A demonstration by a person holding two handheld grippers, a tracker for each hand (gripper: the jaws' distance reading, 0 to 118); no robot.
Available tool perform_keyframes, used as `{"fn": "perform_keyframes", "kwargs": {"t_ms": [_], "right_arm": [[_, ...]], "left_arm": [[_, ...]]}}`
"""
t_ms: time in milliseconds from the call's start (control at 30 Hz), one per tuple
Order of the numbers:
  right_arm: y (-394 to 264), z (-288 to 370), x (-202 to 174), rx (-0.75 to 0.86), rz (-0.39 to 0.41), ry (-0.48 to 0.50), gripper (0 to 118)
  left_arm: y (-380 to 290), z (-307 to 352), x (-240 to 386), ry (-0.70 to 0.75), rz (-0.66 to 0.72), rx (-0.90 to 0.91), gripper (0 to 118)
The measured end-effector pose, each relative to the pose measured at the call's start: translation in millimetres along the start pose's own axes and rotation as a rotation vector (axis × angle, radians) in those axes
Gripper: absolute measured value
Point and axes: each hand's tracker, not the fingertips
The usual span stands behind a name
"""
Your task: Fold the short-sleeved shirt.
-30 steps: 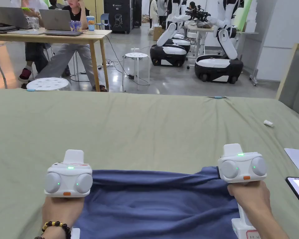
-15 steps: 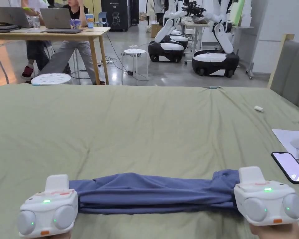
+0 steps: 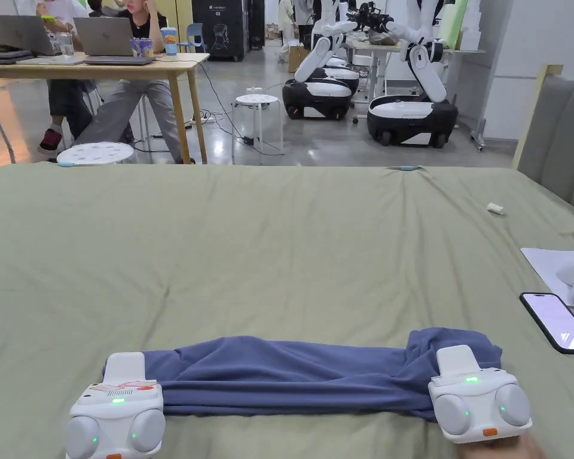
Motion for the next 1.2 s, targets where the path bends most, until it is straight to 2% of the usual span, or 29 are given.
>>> {"fn": "perform_keyframes", "kwargs": {"t_ms": [67, 100, 133, 200, 233, 333, 367, 400, 433, 467, 500, 567, 933, 967, 1067, 1100, 1200], "right_arm": [[1, 14, 7, 0.005, -0.03, 0.015, 4], [2, 27, 11, 0.015, -0.077, 0.037, 17], [3, 40, 14, 0.043, -0.11, 0.067, 41], [4, 67, 17, 0.134, -0.099, 0.107, 112], [5, 82, 16, 0.196, -0.083, 0.113, 118], [10, 100, 8, 0.225, -0.058, 0.112, 114], [11, 100, 6, 0.221, -0.049, 0.117, 108], [10, 100, 2, 0.235, -0.055, 0.124, 84], [11, 98, -2, 0.245, -0.064, 0.124, 51], [13, 94, -5, 0.244, -0.067, 0.121, 10], [13, 90, -10, 0.231, -0.075, 0.111, 0], [13, 87, -17, 0.238, -0.056, 0.127, 0], [23, 91, -34, 0.242, -0.031, 0.178, 0], [24, 90, -36, 0.244, -0.031, 0.185, 0], [28, 93, -44, 0.247, -0.021, 0.206, 0], [30, 94, -48, 0.253, -0.014, 0.218, 0], [37, 96, -64, 0.266, 0.019, 0.241, 0]], "left_arm": [[5, 7, -4, 0.016, 0.01, -0.004, 23], [7, 15, -7, 0.027, 0.013, -0.002, 44], [10, 23, -13, 0.028, 0.024, 0.006, 68], [17, 42, -24, -0.067, 0.047, 0.071, 114], [19, 52, -28, -0.094, 0.056, 0.111, 118], [27, 70, -35, -0.071, 0.045, 0.126, 115], [27, 73, -36, -0.08, 0.054, 0.145, 104], [25, 72, -38, -0.084, 0.062, 0.164, 64], [24, 70, -38, -0.076, 0.064, 0.159, 16], [23, 65, -37, -0.061, 0.059, 0.152, 2], [20, 63, -38, -0.024, 0.057, 0.136, 0], [15, 62, -36, -0.08, 0.067, 0.107, 0], [14, 50, -60, -0.109, 0.06, 0.09, 0], [14, 47, -65, -0.137, 0.053, 0.087, 6], [13, 35, -90, -0.324, 0.158, 0.033, 71], [11, 30, -98, -0.378, 0.193, 0.025, 83], [8, 16, -118, -0.418, 0.223, 0.014, 84]]}}
